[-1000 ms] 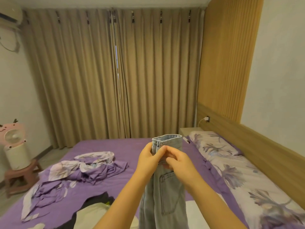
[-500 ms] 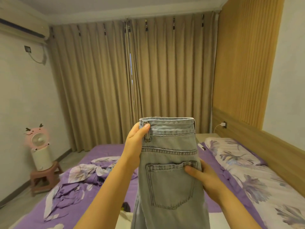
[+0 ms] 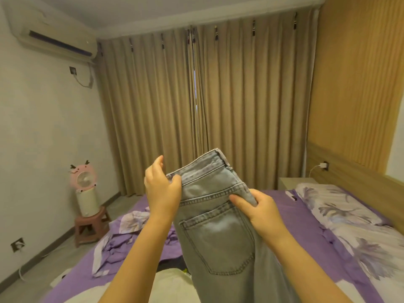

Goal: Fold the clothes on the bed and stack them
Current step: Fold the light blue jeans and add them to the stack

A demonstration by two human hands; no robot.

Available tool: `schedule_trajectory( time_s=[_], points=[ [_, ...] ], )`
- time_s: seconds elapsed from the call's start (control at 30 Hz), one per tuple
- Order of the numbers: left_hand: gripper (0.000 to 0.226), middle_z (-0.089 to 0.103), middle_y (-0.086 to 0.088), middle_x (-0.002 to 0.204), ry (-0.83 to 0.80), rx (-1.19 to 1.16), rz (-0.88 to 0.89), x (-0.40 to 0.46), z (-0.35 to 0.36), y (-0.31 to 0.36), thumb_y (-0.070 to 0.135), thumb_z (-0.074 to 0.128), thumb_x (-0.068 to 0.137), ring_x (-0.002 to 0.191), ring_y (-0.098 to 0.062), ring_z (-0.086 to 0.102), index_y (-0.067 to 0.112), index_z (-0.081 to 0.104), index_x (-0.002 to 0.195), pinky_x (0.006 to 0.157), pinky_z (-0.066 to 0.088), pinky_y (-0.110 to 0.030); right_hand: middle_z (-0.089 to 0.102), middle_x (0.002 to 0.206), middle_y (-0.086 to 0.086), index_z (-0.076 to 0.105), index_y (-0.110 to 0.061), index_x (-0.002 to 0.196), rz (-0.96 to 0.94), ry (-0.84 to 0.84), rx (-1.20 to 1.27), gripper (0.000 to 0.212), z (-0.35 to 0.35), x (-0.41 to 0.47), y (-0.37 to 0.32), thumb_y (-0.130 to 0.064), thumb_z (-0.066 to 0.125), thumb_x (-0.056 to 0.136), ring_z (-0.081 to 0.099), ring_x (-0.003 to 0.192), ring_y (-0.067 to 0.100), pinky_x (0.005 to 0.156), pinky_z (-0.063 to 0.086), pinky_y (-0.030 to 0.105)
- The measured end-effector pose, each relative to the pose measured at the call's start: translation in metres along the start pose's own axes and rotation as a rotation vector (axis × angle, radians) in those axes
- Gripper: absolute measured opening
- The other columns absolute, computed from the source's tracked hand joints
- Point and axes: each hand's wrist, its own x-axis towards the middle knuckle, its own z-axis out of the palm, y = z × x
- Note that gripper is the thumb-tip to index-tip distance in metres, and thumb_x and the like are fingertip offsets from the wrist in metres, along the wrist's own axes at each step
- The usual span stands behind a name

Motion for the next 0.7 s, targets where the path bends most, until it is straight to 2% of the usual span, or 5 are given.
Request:
schedule_trajectory(
  time_s=[0.13, 0.23, 0.3, 0.37, 0.7],
  points=[
    [0.038, 0.065, 0.002, 0.113, -0.198, 0.231, 0.815, -0.027, 0.010, 0.024, 0.018, 0.045, 0.091, 0.110, -0.012, 0.055, 0.017, 0.057, 0.127, 0.112, 0.027, -0.035, 0.068, 0.076, 0.001, 0.065, -0.015, 0.082, 0.049, -0.098, -0.153, 0.023, 0.023, -0.010, 0.012, -0.034, 0.076, 0.076, 0.063, 0.072, 0.016, 0.059, 0.046, 0.027],
    [0.046, 0.069, 0.001, 0.070, -0.444, 0.488, 0.858, -0.041, 0.033, 0.017, 0.036, 0.027, 0.094, 0.076, -0.018, 0.065, 0.020, 0.068, 0.105, 0.108, 0.034, -0.037, 0.067, 0.088, -0.006, 0.055, -0.022, 0.096, 0.110, -0.145, -0.125, 0.032, 0.035, -0.020, 0.013, -0.020, 0.078, 0.075, 0.065, 0.082, 0.009, 0.059, 0.045, 0.018],
    [0.058, 0.058, 0.000, 0.046, -0.392, 0.651, 0.948, -0.050, 0.040, 0.002, 0.044, 0.025, 0.097, 0.048, -0.021, 0.058, 0.022, 0.066, 0.063, 0.073, 0.048, -0.028, 0.070, 0.092, 0.003, 0.050, -0.019, 0.102, 0.168, -0.183, -0.013, 0.040, 0.035, -0.029, 0.015, -0.006, 0.076, 0.075, 0.067, 0.088, 0.016, 0.064, 0.052, 0.021],
    [0.077, 0.049, -0.001, 0.036, -0.296, 0.659, 0.970, -0.055, 0.040, -0.010, 0.051, 0.015, 0.100, 0.033, -0.022, 0.046, 0.017, 0.051, 0.042, 0.048, 0.025, -0.022, 0.071, 0.096, 0.012, 0.048, -0.015, 0.111, 0.214, -0.278, 0.086, 0.045, 0.030, -0.042, 0.017, -0.004, 0.074, 0.077, 0.068, 0.091, 0.020, 0.075, 0.056, 0.027],
    [0.073, 0.034, -0.003, 0.033, -0.257, 0.525, 1.187, -0.017, 0.017, 0.002, 0.051, 0.019, 0.101, 0.033, -0.024, 0.021, 0.015, 0.037, 0.041, 0.046, 0.035, -0.026, 0.063, 0.113, -0.018, 0.054, -0.035, 0.116, 0.289, -0.345, -0.109, 0.043, 0.001, -0.112, 0.095, -0.023, 0.075, 0.080, 0.058, 0.107, -0.003, 0.088, 0.050, 0.024]
  ],
)
